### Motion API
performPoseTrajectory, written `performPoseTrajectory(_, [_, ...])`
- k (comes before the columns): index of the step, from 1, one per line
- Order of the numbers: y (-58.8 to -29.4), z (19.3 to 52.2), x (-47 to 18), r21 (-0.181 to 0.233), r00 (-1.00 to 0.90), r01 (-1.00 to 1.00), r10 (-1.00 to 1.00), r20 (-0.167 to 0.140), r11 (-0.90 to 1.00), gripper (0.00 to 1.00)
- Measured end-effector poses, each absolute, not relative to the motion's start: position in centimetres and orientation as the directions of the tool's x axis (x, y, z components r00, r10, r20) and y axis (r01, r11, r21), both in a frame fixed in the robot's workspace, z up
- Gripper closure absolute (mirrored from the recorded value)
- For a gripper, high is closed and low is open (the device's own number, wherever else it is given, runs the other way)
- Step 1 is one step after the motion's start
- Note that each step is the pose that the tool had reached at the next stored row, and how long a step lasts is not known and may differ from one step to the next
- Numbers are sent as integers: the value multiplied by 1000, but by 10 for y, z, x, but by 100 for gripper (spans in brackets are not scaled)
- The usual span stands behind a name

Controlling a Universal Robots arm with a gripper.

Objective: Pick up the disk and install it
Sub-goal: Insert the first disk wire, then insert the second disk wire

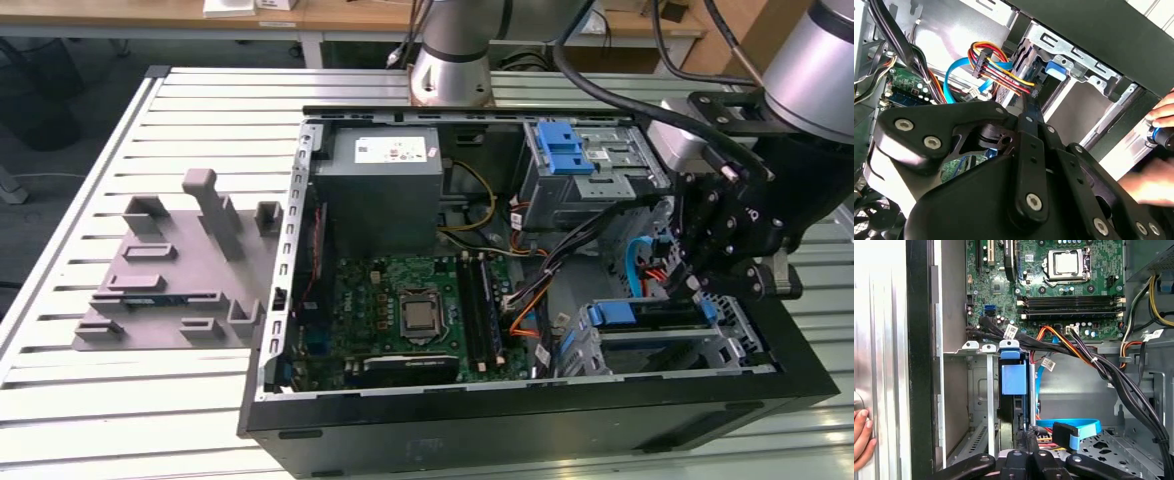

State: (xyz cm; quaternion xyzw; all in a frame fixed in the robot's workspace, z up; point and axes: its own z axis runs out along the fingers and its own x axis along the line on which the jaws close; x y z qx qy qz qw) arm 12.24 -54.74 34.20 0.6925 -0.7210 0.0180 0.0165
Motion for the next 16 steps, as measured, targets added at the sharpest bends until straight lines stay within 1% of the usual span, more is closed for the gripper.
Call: performPoseTrajectory(16, [-547,342,122,-3,-40,-999,-998,48,40,89])
